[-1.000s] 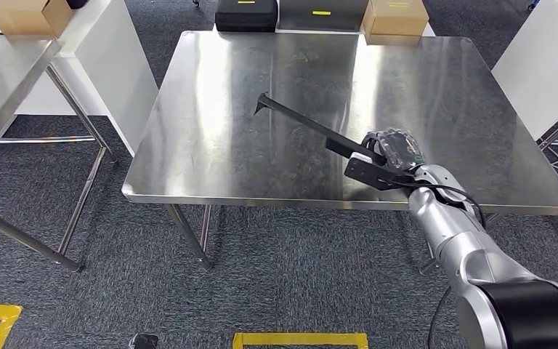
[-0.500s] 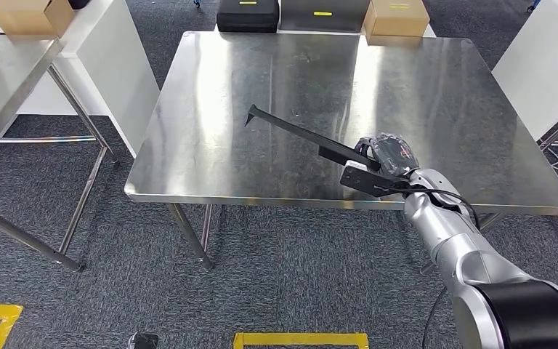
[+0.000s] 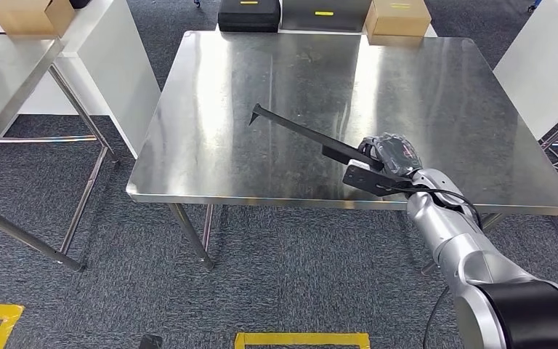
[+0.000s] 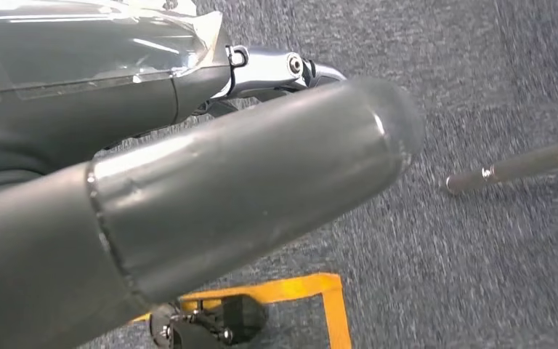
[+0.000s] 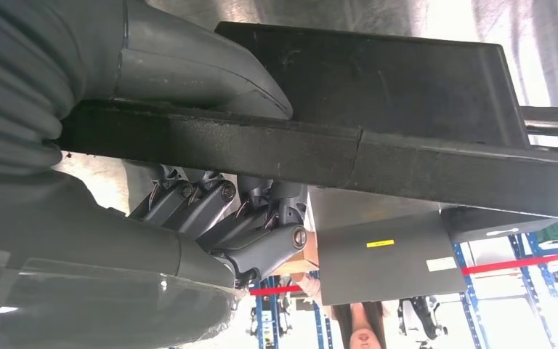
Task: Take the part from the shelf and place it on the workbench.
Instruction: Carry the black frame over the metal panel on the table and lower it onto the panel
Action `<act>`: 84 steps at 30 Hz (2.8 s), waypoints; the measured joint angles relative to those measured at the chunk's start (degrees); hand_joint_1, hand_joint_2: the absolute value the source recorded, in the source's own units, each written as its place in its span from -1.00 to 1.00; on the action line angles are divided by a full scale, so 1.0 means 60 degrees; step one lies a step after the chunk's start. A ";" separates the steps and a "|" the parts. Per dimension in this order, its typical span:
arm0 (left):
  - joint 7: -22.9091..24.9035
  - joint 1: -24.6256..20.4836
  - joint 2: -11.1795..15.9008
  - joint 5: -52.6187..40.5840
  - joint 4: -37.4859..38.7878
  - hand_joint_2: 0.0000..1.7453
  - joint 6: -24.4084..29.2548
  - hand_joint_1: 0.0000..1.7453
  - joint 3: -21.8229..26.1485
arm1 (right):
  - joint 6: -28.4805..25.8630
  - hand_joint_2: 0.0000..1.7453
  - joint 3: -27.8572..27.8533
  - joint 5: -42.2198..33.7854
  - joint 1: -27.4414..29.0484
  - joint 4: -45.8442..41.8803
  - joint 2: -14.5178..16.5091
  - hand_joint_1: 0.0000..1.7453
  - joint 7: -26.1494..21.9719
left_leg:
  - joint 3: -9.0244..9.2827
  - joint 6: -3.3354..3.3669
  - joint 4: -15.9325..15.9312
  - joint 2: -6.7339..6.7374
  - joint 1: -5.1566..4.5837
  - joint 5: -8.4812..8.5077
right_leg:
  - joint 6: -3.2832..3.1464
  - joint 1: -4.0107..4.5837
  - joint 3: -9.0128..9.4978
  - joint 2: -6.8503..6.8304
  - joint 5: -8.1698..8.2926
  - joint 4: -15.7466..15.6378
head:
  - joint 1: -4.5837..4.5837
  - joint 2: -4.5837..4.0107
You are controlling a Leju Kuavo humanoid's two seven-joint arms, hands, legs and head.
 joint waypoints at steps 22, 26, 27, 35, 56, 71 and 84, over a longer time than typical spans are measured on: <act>0.0037 0.0000 0.0049 -0.0263 0.0058 -1.00 -0.0234 -1.00 -0.0153 | 0.0005 1.00 0.0003 -0.0080 -0.0055 0.0037 -0.0082 0.98 -0.0020 | 0.0626 -0.0311 -0.0112 0.0104 0.0277 -0.0570 | 0.0241 -0.0210 -0.0407 -0.0134 0.0040 0.0071 | 0.0080 0.0000; 0.0022 -0.0011 0.0061 -0.0293 0.0059 -1.00 -0.0290 -1.00 -0.0158 | -0.0010 1.00 0.0001 -0.0093 -0.0117 0.0024 -0.0113 0.98 -0.0015 | 0.0317 -0.0462 0.0752 0.0079 0.0381 -0.0565 | -0.0265 -0.0199 0.0006 0.0008 -0.0121 0.0099 | 0.0005 0.0000; 0.0027 -0.0014 0.0063 -0.0300 0.0060 -1.00 -0.0287 -1.00 -0.0158 | -0.0013 1.00 0.0000 -0.0099 -0.0132 0.0021 -0.0117 0.98 -0.0015 | -0.0096 -0.0463 0.1367 0.0047 0.0380 -0.0617 | -0.0344 -0.0172 0.0114 0.0020 -0.0197 0.0089 | 0.0001 0.0000; 0.0083 0.0067 0.0102 -0.0304 0.0085 -1.00 -0.0225 -1.00 -0.0150 | -0.0017 1.00 0.0001 -0.0112 -0.0009 0.0037 -0.0077 0.98 -0.0011 | -0.1404 0.0236 0.0671 -0.0261 -0.0051 0.0229 | -0.0478 0.0173 0.1242 0.0297 -0.1109 0.0092 | 0.0006 0.0000; -0.0565 0.0014 -0.0059 -0.0344 0.0120 -1.00 0.0325 -1.00 -0.0136 | 0.0205 1.00 0.0058 -0.0240 0.0219 -0.0031 0.0211 0.98 -0.1094 | -0.0125 0.0328 -0.0044 -0.0259 -0.0098 0.0104 | 0.0099 0.0003 0.0015 0.0048 -0.0021 -0.0052 | -0.0027 0.0000; -0.0699 -0.0084 -0.0336 -0.0354 0.0120 -1.00 0.1151 -1.00 -0.0073 | 0.0687 1.00 0.1425 -0.1437 0.0502 -0.0341 0.1338 0.98 -0.1500 | -0.0028 0.0174 -0.0075 -0.0167 -0.0038 0.0049 | -0.0120 0.0073 0.0077 0.0108 -0.0077 -0.0049 | -0.0023 0.0000; -0.0732 -0.0088 -0.0357 -0.0371 0.0122 -1.00 0.1335 -1.00 0.0044 | 0.0319 1.00 0.1801 -0.2135 0.0463 -0.0338 0.1217 -1.00 -0.1296 | -0.0028 0.0178 -0.0071 -0.0208 -0.0092 0.0049 | -0.0116 0.0065 0.0074 0.0096 -0.0076 -0.0051 | -0.0024 0.0000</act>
